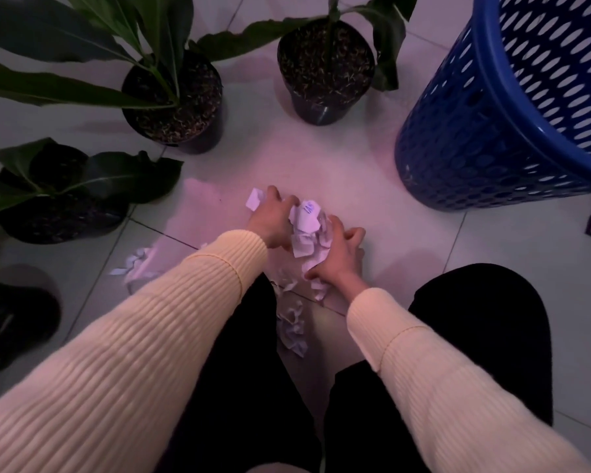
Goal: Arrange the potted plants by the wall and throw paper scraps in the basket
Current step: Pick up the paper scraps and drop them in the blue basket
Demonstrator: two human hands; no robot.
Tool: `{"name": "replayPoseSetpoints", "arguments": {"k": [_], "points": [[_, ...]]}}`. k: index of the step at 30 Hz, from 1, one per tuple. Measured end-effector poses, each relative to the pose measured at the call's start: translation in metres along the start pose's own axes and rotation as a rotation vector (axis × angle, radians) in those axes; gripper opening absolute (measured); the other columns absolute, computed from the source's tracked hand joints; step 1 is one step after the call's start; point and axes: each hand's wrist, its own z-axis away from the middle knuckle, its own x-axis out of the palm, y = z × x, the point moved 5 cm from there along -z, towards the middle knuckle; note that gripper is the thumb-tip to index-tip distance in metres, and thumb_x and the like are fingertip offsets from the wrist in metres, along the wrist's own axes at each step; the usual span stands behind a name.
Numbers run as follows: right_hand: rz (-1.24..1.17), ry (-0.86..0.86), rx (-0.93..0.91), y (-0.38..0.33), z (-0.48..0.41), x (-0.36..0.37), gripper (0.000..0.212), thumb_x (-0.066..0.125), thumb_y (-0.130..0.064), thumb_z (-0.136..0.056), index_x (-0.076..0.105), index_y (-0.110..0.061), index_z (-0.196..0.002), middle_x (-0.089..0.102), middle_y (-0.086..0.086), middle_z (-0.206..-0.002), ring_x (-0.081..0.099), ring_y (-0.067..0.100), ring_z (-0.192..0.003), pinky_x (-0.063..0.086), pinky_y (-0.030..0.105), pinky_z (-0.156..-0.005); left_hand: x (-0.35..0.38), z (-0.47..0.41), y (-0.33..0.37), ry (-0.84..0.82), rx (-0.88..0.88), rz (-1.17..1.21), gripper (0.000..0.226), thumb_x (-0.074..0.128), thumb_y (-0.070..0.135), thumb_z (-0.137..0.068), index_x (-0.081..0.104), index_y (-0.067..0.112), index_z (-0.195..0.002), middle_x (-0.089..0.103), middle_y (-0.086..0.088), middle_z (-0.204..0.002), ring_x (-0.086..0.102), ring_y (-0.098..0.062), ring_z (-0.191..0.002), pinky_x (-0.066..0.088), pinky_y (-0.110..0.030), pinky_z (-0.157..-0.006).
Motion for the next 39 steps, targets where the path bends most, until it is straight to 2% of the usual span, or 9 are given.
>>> {"name": "replayPoseSetpoints", "arguments": {"k": [4,7,11,15,20,26,30,35,39], "points": [[-0.032,0.088,-0.042,0.0,-0.001,0.003,0.067,0.079,-0.028,-0.063,0.046,-0.034,-0.121,0.027,0.002,-0.108,0.058,0.037,-0.089,0.053,0.039,-0.085,0.017,0.011,0.01,-0.03,0.019,0.035,0.069,0.076,0.025,-0.068,0.046,0.018,-0.13,0.034,-0.016,-0.129,0.052,-0.035,-0.111,0.045,-0.035,-0.098],[-0.095,0.094,-0.088,0.002,-0.005,0.001,0.053,0.075,-0.018,-0.069,0.057,-0.022,-0.119,0.037,0.007,-0.112,0.06,0.034,-0.092,0.049,0.032,-0.09,0.029,0.019,0.016,-0.079,0.005,0.107,0.066,0.077,0.032,-0.07,0.049,0.018,-0.128,0.041,-0.016,-0.126,0.052,-0.031,-0.109,0.042,-0.03,-0.097],[-0.127,0.069,-0.071,-0.001,-0.003,-0.004,0.035,0.066,-0.009,-0.075,0.067,-0.013,-0.11,0.055,0.016,-0.113,0.061,0.033,-0.097,0.044,0.027,-0.086,0.03,0.03,0.032,-0.091,0.013,0.179,0.029,0.059,0.016,-0.083,0.061,0.004,-0.11,0.061,-0.016,-0.115,0.055,-0.032,-0.111,0.033,-0.026,-0.089],[-0.23,0.078,-0.009,-0.009,0.002,-0.015,0.029,0.07,-0.018,-0.072,0.071,-0.014,-0.101,0.071,0.015,-0.105,0.067,0.031,-0.095,0.049,0.03,-0.076,0.014,0.036,0.041,-0.033,0.037,0.201,0.03,0.061,0.018,-0.084,0.062,0.001,-0.108,0.064,-0.02,-0.113,0.059,-0.032,-0.106,0.042,-0.03,-0.084],[-0.345,0.089,-0.034,-0.027,0.007,-0.052,0.028,0.072,-0.024,-0.075,0.071,-0.014,-0.1,0.073,0.009,-0.104,0.065,0.024,-0.092,0.038,0.019,-0.067,-0.026,0.042,0.058,0.018,0.079,0.156,0.032,0.072,0.016,-0.076,0.063,-0.003,-0.1,0.067,-0.021,-0.106,0.061,-0.033,-0.099,0.042,-0.032,-0.076],[-0.456,0.204,-0.136,-0.066,0.016,-0.125,0.031,0.074,-0.013,-0.069,0.071,-0.01,-0.099,0.074,0.011,-0.097,0.067,0.025,-0.086,0.05,0.028,-0.067,-0.104,0.059,0.101,0.225,0.189,0.204,0.03,0.075,0.015,-0.072,0.067,0.004,-0.099,0.071,-0.013,-0.104,0.063,-0.023,-0.096,0.033,-0.022,-0.065],[-0.549,0.274,-0.269,-0.097,0.033,-0.184,0.034,0.074,-0.016,-0.074,0.069,-0.013,-0.107,0.073,0.01,-0.1,0.068,0.025,-0.091,0.058,0.038,-0.08,-0.16,0.078,0.137,0.377,0.275,0.209,0.029,0.074,0.015,-0.074,0.066,-0.002,-0.097,0.07,-0.016,-0.103,0.063,-0.026,-0.099,0.029,-0.019,-0.063],[-0.664,0.407,-0.375,-0.12,0.066,-0.261,0.03,0.07,-0.015,-0.081,0.067,-0.015,-0.11,0.069,0.001,-0.097,0.062,0.015,-0.09,0.049,0.025,-0.077,-0.215,0.1,0.192,0.515,0.372,0.14,0.018,0.065,0.016,-0.079,0.063,0.002,-0.089,0.07,-0.015,-0.096,0.06,-0.023,-0.087,0.03,-0.019,-0.063],[-0.718,0.479,-0.41,-0.119,0.08,-0.311,0.025,0.069,-0.017,-0.079,0.069,-0.019,-0.104,0.072,0.002,-0.096,0.067,0.019,-0.09,0.057,0.036,-0.083,-0.245,0.119,0.239,0.556,0.488,0.086,0.016,0.063,0.023,-0.082,0.061,0.008,-0.085,0.06,-0.004,-0.084,0.057,-0.021,-0.083,0.03,-0.019,-0.064]]}}
